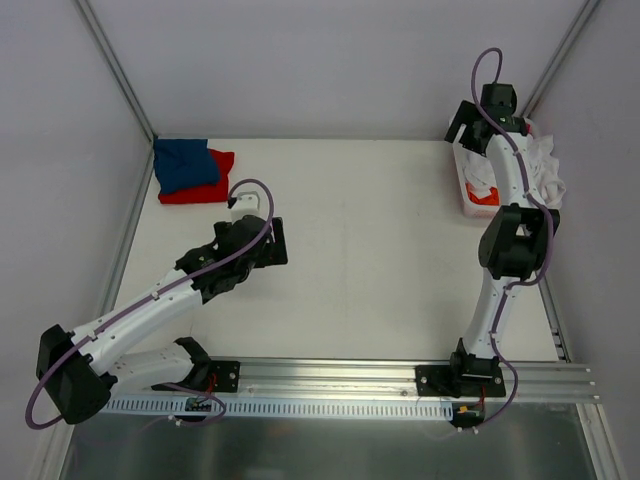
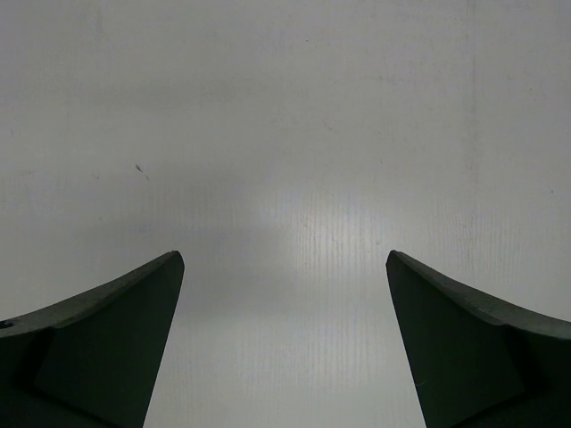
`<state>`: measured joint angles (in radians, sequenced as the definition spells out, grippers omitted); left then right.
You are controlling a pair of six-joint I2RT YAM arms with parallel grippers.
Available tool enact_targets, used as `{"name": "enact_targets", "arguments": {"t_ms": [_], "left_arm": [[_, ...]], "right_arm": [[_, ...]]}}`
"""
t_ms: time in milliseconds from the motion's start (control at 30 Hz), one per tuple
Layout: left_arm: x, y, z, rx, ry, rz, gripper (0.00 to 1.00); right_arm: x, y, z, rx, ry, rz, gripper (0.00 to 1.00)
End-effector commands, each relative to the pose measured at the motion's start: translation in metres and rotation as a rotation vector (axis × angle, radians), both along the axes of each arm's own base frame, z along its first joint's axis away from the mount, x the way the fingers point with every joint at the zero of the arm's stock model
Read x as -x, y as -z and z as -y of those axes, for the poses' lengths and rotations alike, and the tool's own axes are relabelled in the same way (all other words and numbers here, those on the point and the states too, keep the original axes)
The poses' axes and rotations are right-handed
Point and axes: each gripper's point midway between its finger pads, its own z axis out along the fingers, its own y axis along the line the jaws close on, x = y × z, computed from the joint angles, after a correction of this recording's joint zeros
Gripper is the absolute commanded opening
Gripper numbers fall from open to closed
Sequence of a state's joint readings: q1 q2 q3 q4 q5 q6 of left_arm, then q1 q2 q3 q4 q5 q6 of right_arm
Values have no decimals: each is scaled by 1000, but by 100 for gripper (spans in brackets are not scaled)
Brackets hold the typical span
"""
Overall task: Fold and stack the t-shirts
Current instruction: Grab the tshirt from the pile
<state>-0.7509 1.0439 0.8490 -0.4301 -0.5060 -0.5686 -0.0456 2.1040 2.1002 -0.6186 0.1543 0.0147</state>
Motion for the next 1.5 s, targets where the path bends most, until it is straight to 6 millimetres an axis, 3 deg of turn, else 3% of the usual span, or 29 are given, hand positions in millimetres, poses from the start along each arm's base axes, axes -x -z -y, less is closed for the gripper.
{"name": "enact_targets", "arguments": {"t_ms": [0,133,267,533,633,667,733,767,967,1100,1233,1367,1400,1467], "left_arm": [[-8,-16,4,33,-10,34,99],[-7,-16,4,34,-6,35,99],[-7,-17,1,25,-9,44,99],[-10,-9,4,6,-10,21,99],[-12,-7,7,6,-7,9,99],[-12,-8,8,9,-7,8,99],[-13,-7,9,9,-7,5,99],[-13,-7,9,8,-5,4,99],[-13,-6,8,4,-8,6,99],[-12,-5,8,5,-8,3,99],[-11,-5,8,13,-12,2,99],[-10,-4,7,18,-13,1,99],[-10,-4,8,19,-13,-1,99],[-10,-4,8,24,-16,-2,99]], "right_arm": [[-1,9,13,-37,28,-21,96],[-3,36,37,-78,76,-63,94],[-6,51,43,-111,81,-80,88],[-14,41,35,-128,37,-27,79],[-14,41,33,-124,18,-28,68],[-13,44,33,-119,13,-36,59],[-12,47,33,-117,10,-43,51],[-10,51,33,-117,10,-54,40],[-6,63,29,-133,3,-69,1],[-4,66,22,-159,-14,-70,0],[-3,51,17,-156,-26,-35,0],[3,13,5,-143,-47,37,0],[7,-10,-2,-136,-59,82,0],[13,-30,-11,-123,-75,125,0]]}}
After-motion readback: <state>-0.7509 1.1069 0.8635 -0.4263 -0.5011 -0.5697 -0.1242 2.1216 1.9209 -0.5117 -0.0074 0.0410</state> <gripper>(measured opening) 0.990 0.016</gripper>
